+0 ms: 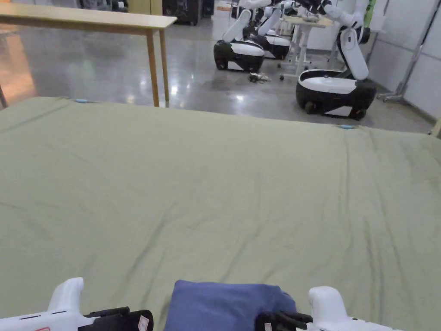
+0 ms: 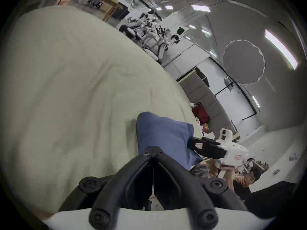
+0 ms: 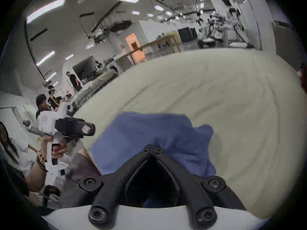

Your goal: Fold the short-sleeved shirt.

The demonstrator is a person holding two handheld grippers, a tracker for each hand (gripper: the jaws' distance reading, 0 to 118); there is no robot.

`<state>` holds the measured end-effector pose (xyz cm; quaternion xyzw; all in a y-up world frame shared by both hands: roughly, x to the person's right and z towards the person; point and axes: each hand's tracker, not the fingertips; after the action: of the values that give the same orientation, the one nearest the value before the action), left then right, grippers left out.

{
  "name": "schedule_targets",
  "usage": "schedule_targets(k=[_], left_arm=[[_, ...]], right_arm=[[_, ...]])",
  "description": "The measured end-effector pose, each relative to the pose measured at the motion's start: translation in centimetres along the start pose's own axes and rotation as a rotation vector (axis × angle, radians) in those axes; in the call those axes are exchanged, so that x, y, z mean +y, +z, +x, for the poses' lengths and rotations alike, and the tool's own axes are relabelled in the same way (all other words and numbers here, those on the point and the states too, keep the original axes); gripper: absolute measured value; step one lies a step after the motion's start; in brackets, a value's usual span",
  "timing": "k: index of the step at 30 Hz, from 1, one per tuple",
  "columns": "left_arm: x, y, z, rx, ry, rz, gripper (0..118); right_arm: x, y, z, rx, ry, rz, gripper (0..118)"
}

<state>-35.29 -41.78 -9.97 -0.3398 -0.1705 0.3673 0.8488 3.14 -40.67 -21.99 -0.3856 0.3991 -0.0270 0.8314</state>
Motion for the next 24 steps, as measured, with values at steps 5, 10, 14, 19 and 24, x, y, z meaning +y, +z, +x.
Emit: schedule_targets(k=[5, 10, 14, 19, 24], left_arm=[[-0.1, -2.4, -1.5, -0.198, 0.108, -0.047, 0], [1.8, -4.3, -1.5, -0.264, 0.107, -0.057, 115], [2.5, -6.4, -3.0, -0.297, 0.158, -0.098, 118], [2.3, -9.7, -2.5, -0.352, 0.174, -0.199, 118], [2.7, -8.9, -1.5, -0.291, 0.04, -0.205, 42]], right_arm=[[-0.2, 0.3, 1.5, 0.063, -0.078, 0.017, 3], [-0.2, 0.3, 0.9, 0.041, -0.04, 0.005, 3], [-0.3, 0.2, 1.4, 0.053, -0.062, 0.009, 3], [-0.3, 0.3, 1.3, 0.059, -0.067, 0.009, 3], [-0.3, 0.3, 1.3, 0.055, -0.066, 0.008, 3]])
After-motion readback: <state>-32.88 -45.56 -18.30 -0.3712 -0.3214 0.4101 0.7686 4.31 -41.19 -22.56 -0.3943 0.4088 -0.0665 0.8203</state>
